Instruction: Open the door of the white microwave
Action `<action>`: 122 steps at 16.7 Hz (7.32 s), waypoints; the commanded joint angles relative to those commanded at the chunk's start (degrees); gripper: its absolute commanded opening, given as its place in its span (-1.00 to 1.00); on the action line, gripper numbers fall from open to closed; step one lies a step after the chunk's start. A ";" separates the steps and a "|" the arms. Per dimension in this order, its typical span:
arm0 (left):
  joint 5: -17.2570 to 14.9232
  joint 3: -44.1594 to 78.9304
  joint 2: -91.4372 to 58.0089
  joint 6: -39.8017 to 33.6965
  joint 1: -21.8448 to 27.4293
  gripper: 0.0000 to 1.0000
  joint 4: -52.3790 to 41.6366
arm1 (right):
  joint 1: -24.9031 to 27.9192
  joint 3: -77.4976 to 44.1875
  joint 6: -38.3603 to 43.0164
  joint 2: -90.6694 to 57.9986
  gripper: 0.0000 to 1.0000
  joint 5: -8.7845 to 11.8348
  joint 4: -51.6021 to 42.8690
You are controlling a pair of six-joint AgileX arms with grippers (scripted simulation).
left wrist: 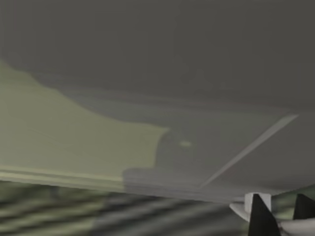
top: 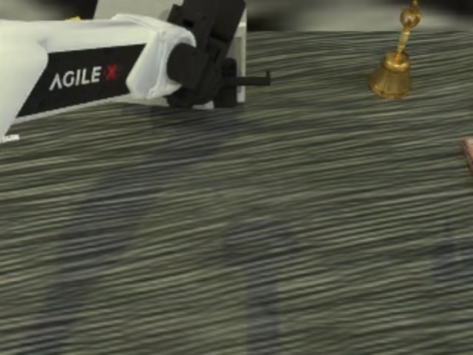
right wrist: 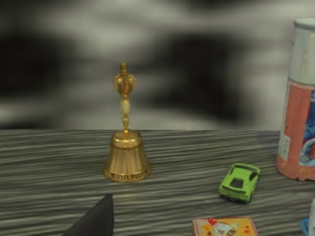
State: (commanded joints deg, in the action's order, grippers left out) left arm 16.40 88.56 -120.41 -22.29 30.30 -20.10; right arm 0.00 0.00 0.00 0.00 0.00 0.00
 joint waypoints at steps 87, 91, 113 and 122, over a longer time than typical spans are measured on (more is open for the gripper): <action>-6.49 -9.15 6.02 7.95 -1.54 -1.00 5.25 | 0.00 0.00 0.00 0.00 1.00 0.00 0.00; -7.36 -10.57 6.79 9.38 -2.00 -1.00 5.84 | 0.00 0.00 0.00 0.00 1.00 0.00 0.00; -7.36 -10.57 6.79 9.38 -2.00 -1.00 5.84 | 0.00 0.00 0.00 0.00 1.00 0.00 0.00; -10.13 -13.65 8.88 12.70 -2.93 -1.00 7.26 | 0.00 0.00 0.00 0.00 1.00 0.00 0.00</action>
State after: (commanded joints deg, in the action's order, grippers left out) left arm 6.27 74.91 -111.53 -9.60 27.37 -12.84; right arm 0.00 0.00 0.00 0.00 0.00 0.00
